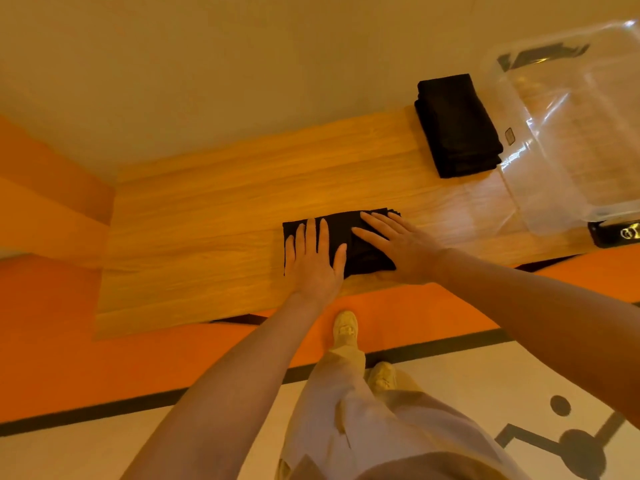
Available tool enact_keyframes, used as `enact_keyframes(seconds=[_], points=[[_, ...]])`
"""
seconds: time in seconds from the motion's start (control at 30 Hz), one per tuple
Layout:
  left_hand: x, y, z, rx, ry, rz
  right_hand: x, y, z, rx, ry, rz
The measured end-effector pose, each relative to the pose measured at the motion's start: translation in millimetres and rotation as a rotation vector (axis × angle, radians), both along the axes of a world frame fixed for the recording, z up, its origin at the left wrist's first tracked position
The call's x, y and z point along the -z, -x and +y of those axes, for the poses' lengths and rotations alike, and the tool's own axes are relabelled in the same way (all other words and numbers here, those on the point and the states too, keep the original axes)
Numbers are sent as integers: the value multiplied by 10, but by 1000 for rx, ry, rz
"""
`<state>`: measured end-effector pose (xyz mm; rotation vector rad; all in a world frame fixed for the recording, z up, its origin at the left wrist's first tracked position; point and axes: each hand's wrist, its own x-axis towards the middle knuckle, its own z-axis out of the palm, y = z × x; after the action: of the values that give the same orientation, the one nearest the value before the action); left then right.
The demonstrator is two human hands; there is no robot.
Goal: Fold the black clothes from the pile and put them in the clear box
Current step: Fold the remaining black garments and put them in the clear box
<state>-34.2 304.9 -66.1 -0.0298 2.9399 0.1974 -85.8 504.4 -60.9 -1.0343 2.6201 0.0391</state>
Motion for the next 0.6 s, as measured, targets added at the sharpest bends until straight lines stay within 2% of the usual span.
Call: enact_keyframes(seconds=[0.13, 0.2, 0.27, 0.33, 0.4, 0.53, 0.6], points=[[-83, 17, -289, 146, -33, 139, -297, 5, 40, 169, 235, -199], [-117, 41, -455, 90, -44, 181, -319, 3, 86, 347, 398, -138], [-113, 65, -589, -58, -91, 119, -318, 6, 113, 599, 441, -116], [-98, 115, -652, -252, -173, -32, -305, 1, 95, 807, 423, -182], [-66, 187, -636, -359, -243, -134, -302, -7, 44, 891, 399, -228], [8, 326, -468, -393, -339, -184, -237, -41, -172, 979, 412, -335], [5, 381, -397, -443, -400, -187, -186, -42, -282, 1047, 411, -319]])
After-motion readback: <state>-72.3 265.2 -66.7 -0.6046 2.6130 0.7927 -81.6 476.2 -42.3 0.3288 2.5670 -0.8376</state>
